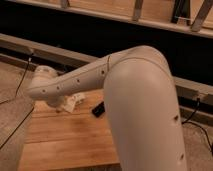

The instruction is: Place the white sponge in the ceramic cup

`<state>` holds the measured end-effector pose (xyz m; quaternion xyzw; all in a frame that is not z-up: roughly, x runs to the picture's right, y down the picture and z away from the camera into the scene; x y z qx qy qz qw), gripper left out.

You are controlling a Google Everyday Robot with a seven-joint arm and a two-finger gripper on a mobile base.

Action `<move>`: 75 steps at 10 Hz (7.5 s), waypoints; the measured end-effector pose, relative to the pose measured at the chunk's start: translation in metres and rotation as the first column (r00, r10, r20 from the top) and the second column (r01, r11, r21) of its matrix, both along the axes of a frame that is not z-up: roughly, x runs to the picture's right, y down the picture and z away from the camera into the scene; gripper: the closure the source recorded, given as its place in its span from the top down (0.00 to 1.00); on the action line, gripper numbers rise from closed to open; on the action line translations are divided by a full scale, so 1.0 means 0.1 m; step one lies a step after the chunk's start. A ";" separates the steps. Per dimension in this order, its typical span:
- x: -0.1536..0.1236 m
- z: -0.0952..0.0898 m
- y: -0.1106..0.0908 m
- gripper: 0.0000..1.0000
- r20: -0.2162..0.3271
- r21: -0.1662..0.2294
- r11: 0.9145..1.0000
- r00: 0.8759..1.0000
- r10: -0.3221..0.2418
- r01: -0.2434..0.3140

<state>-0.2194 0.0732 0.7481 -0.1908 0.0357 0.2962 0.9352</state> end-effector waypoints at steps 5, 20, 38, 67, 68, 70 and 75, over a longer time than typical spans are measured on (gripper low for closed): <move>0.58 0.06 -0.55 0.00 -0.076 0.066 0.982 0.980 0.182 -0.178; 1.75 0.66 -2.11 0.00 -0.165 0.129 0.889 0.874 0.456 -0.440; 2.97 1.24 -2.27 0.00 -0.285 0.199 0.717 0.661 0.694 -0.668; 3.68 1.53 -1.83 0.56 -0.316 0.217 0.655 0.582 0.749 -0.724; 3.67 1.51 -1.84 0.64 -0.313 0.214 0.654 0.583 0.750 -0.725; 3.66 1.47 -1.85 0.80 -0.308 0.210 0.657 0.589 0.747 -0.724; 3.65 1.45 -1.86 0.80 -0.305 0.212 0.664 0.597 0.742 -0.717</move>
